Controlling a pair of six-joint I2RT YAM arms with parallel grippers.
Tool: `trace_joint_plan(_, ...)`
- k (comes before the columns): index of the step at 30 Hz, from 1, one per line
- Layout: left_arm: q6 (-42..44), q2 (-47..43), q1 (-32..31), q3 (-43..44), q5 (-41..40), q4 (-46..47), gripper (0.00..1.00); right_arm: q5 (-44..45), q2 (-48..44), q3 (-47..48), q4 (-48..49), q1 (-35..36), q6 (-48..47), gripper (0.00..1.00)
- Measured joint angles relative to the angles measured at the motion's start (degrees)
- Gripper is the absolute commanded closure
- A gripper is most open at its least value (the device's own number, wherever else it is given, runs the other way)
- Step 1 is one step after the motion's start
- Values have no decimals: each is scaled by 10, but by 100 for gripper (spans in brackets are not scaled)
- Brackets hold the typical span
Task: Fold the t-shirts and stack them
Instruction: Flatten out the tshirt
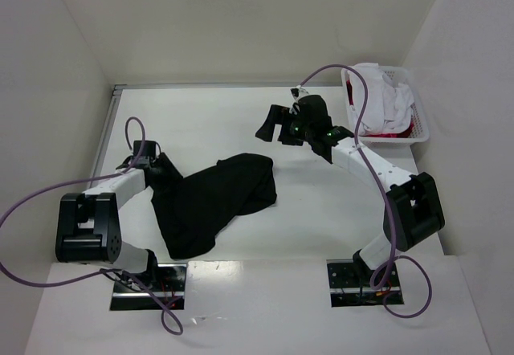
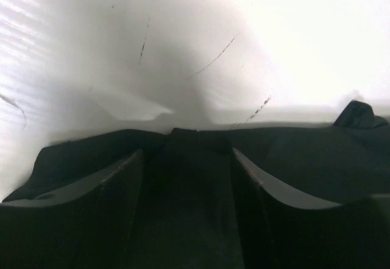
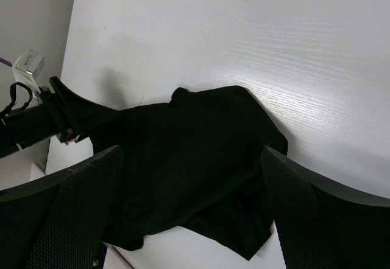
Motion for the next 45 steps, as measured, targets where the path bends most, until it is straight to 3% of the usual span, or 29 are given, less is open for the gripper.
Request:
trace_joint_plan(5, 13, 17, 0, 1, 5, 12, 75, 2, 0, 0, 0, 0, 0, 0)
trace_joint_plan(6, 14, 18, 0, 1, 5, 12, 91, 2, 0, 0, 0, 0, 0, 0)
trace_joint_plan(8, 17, 20, 0, 1, 8, 12, 100, 3, 0, 0, 0, 0, 0, 0)
trace_joint_plan(17, 20, 24, 0, 59, 63, 1, 100, 12, 0, 0, -1, 0, 1, 1)
trace_joint_plan(28, 66, -4, 0, 369, 223, -1, 100, 28, -15, 0, -4, 0, 7, 0)
trace_joint_plan(37, 77, -143, -19, 434, 315, 1, 100, 35, -97, -14, 13, 0, 21, 0)
trace_joint_plan(45, 80, -185, -75, 434, 358, 25, 100, 72, -239, -55, 5, 1, 28, 0)
